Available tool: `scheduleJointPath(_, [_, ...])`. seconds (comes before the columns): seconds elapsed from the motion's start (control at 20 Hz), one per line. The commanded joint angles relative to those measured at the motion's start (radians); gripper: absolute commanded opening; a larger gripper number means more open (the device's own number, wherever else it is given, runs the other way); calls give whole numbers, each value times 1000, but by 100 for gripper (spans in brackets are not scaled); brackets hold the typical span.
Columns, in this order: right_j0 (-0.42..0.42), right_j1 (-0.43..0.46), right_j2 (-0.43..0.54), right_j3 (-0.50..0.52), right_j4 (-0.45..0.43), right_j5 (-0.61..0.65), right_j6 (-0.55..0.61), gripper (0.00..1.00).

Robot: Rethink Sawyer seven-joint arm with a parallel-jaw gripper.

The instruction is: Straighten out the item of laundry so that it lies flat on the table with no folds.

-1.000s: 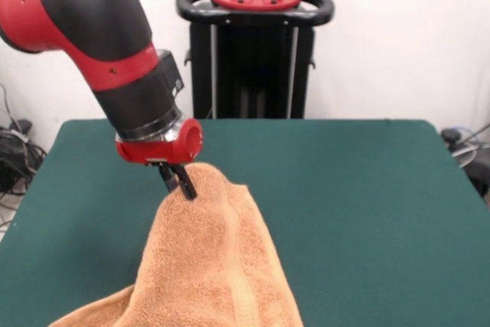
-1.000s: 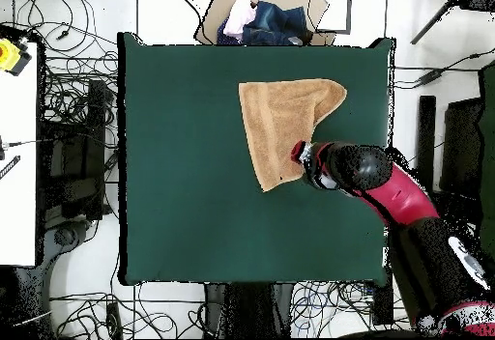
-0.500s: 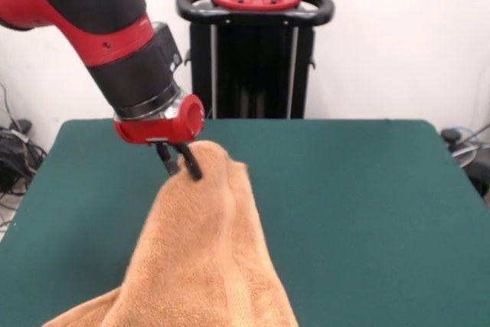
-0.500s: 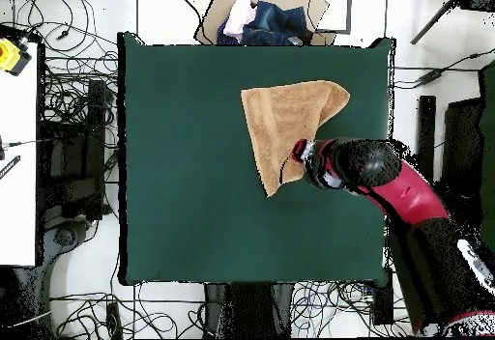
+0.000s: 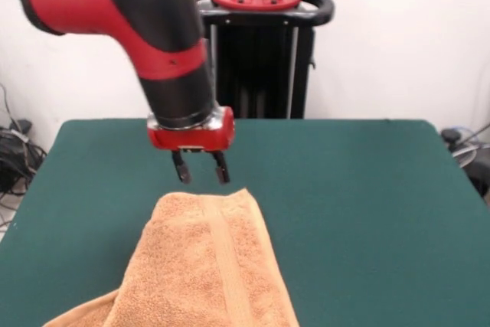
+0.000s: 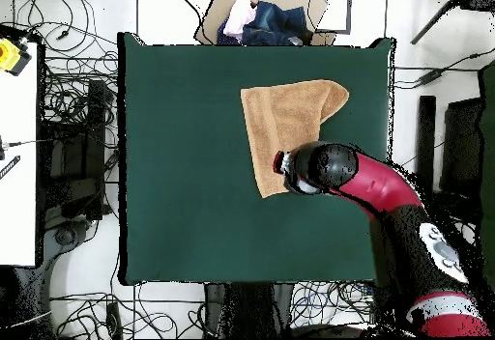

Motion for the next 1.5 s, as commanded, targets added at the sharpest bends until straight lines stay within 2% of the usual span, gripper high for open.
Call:
scheduleJointPath(0.05, [94, 67, -110, -75, -110, 26, 124, 100])
scheduleJointPath(0.5, [130, 72, -158, -143, -109, 106, 146, 100])
scheduleJointPath(0.9, [165, 108, -203, -169, -76, -6, 237, 100])
scheduleJointPath(1.25, [207, 207, -242, -191, -78, -161, 284, 100])
scheduleJointPath(1.35, [216, 217, -249, -205, -67, -126, 268, 100])
scheduleJointPath(1.5, [256, 233, -290, -282, -64, 109, 216, 100])
